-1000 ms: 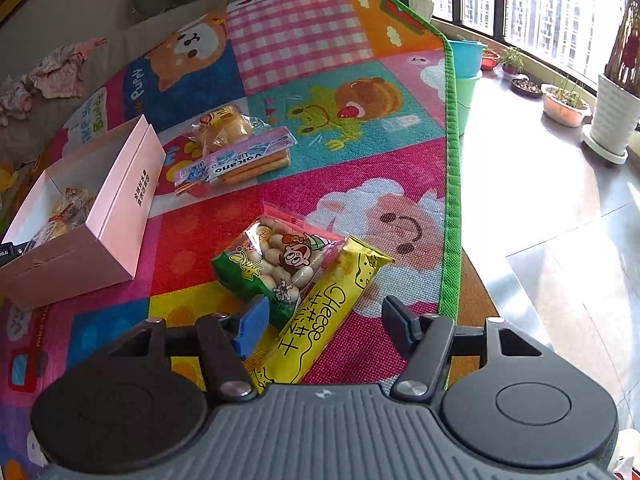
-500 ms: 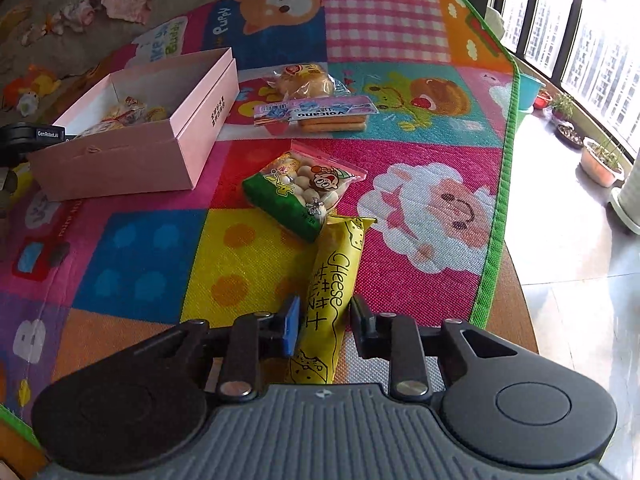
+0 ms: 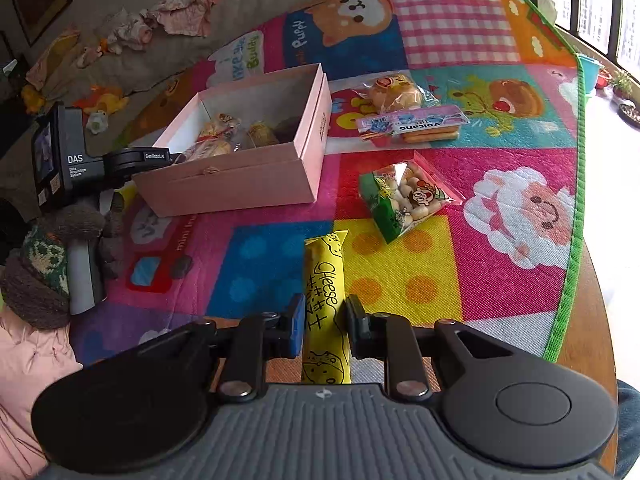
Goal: Organize objects
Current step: 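Carry the Cheese stick into the pink box and release it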
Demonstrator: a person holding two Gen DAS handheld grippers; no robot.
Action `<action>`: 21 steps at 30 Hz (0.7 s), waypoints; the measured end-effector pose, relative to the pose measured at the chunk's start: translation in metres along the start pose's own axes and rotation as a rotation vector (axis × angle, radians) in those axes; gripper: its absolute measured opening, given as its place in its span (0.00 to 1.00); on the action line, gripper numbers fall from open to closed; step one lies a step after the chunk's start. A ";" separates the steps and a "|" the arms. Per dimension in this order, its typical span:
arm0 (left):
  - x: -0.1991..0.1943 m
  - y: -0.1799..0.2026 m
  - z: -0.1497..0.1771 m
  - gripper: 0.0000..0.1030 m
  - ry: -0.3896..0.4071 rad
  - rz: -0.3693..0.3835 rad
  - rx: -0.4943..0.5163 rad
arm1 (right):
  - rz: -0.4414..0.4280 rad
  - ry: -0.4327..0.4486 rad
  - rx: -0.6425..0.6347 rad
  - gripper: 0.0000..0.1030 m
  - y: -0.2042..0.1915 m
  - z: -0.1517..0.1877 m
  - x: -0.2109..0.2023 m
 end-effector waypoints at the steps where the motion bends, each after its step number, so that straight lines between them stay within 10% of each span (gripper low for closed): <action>1: 0.000 0.000 0.000 0.12 0.000 0.000 -0.001 | -0.015 0.005 -0.009 0.20 -0.005 -0.003 -0.002; 21: 0.000 0.000 0.000 0.12 0.000 0.000 0.000 | -0.093 0.121 -0.103 0.20 -0.097 -0.145 0.086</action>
Point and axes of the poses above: each gripper's, at about its wrist camera, not at the fingertips, and x roughly the way its jaws point, y to its right, z to its underside, the point moved 8 cm from there along x, roughly the way its jaws point, and after that the axes turned 5 degrees about x, right-handed, at the moved point
